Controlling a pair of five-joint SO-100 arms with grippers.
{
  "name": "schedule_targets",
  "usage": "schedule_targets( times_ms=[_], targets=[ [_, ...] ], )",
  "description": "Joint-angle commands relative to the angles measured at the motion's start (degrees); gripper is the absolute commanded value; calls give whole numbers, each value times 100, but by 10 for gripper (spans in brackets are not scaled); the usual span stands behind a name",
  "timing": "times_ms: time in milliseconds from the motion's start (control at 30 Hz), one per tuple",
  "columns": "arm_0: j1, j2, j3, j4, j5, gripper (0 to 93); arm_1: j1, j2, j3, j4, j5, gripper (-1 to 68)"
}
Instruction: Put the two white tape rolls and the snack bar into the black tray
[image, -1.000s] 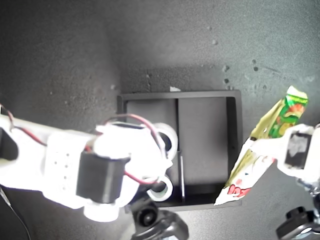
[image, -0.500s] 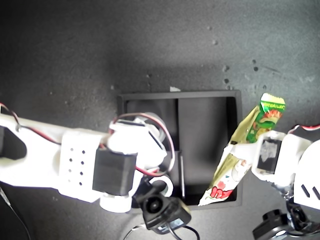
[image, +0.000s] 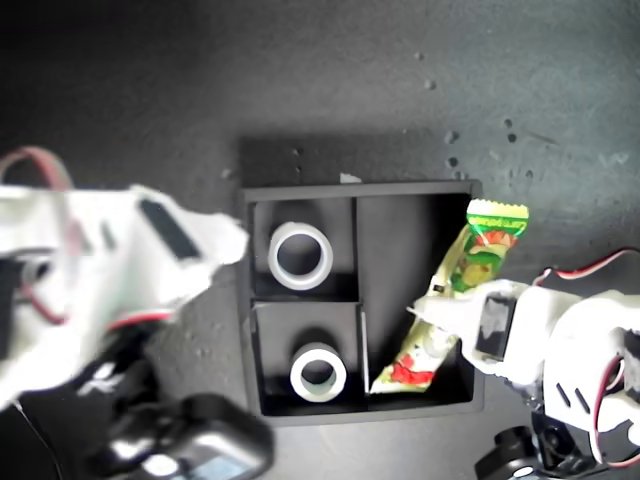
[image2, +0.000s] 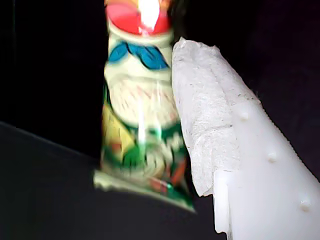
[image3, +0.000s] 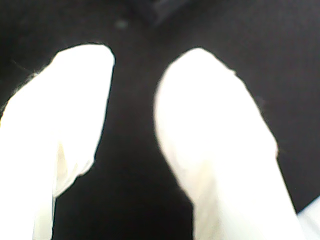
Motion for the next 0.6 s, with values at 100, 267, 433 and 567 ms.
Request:
schedule_targets(
  times_ms=[100, 267, 433, 567],
  targets=[
    [325, 3832, 3973, -1037, -896, 1, 141, 79, -1969, 1450, 9, 539],
    [738, 5924, 6855, -2197, -1213, 1, 615, 1371, -1846, 1960, 1837, 103],
    [756, 7163, 8446, -2575, -1292, 1, 835, 3700, 686, 1854, 3489, 76],
    [633, 8262, 9378, -2558, -1354, 1, 923, 6188, 3946, 466, 3876, -3]
  ],
)
